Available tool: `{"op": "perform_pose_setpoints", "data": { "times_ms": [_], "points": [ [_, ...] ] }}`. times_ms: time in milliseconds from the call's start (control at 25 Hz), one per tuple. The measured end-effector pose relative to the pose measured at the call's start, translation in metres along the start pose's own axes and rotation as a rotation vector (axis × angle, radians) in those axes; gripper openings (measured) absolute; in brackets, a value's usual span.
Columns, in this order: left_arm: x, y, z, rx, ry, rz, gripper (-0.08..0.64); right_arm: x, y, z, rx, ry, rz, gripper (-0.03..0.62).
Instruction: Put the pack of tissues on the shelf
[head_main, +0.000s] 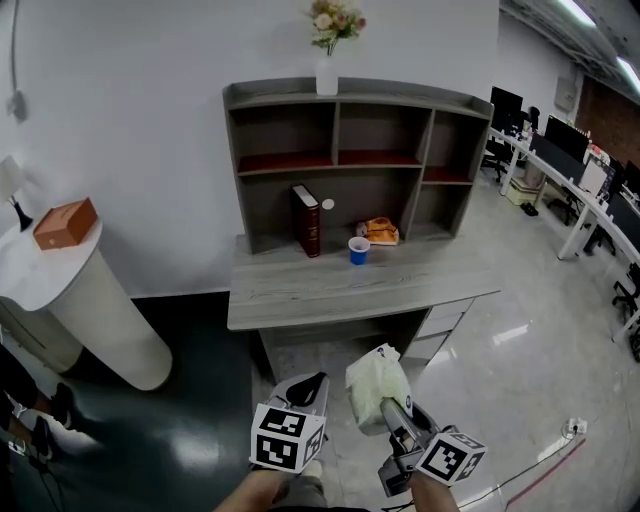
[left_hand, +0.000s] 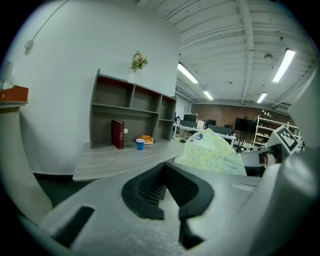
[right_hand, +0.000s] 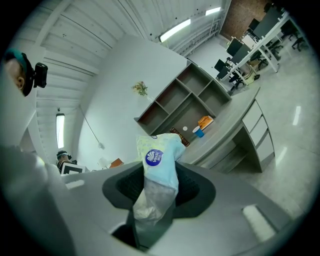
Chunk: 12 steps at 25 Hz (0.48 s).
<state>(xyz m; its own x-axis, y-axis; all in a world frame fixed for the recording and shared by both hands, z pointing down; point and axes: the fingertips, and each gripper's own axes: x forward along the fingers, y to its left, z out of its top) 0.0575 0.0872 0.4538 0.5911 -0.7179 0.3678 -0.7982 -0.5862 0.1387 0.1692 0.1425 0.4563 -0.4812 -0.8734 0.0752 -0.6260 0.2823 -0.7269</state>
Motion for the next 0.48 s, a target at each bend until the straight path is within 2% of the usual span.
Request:
{"op": "perform_pose_setpoints", "data": {
  "times_ms": [480],
  "points": [
    [0.046, 0.078, 0.029, -0.012, 0.022, -0.034, -0.003, 0.098, 0.0, 0.023, -0.011, -0.006, -0.03, 0.149]
  ]
}}
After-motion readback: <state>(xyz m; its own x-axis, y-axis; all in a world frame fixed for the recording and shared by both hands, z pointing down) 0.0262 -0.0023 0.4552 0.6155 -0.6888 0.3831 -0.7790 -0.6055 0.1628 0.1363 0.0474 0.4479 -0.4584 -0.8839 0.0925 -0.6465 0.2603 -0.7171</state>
